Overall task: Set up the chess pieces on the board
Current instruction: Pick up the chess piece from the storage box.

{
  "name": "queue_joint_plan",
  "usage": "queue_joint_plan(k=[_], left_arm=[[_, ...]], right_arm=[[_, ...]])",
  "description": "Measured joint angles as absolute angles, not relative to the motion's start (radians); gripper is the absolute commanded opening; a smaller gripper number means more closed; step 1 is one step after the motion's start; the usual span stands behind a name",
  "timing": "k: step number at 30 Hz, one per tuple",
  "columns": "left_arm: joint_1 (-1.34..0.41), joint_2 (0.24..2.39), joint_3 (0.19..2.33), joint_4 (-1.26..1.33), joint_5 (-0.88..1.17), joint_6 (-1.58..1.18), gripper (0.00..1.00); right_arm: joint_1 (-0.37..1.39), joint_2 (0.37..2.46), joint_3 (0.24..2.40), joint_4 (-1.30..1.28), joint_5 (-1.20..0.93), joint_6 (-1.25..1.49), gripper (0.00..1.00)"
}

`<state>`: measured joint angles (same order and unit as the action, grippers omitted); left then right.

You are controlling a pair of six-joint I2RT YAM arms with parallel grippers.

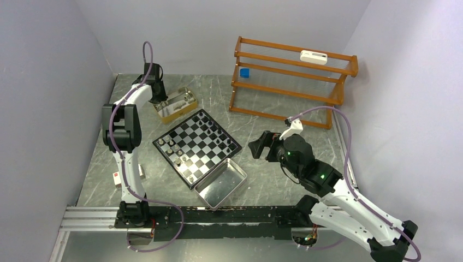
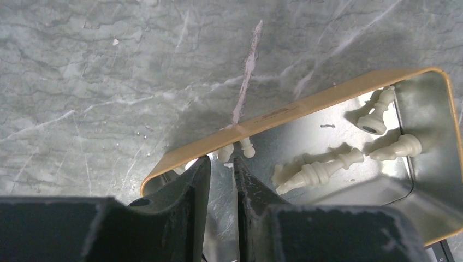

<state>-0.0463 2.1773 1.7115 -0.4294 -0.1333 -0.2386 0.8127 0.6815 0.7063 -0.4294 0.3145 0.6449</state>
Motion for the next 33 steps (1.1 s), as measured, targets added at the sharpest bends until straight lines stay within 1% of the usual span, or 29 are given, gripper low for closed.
queue_joint_plan(k=[26,33], left_arm=[[-0.046,2.220,1.711,-0.387,-0.104,-0.236,0.22],[-0.046,2.228,1.711,-0.387,-0.104,-0.236,0.18]], right_arm=[[0.813,0.638,0.706,-0.427,0.333,0.645,1.00],[0.813,0.628,0.706,-0.429,0.345,0.645,1.00]])
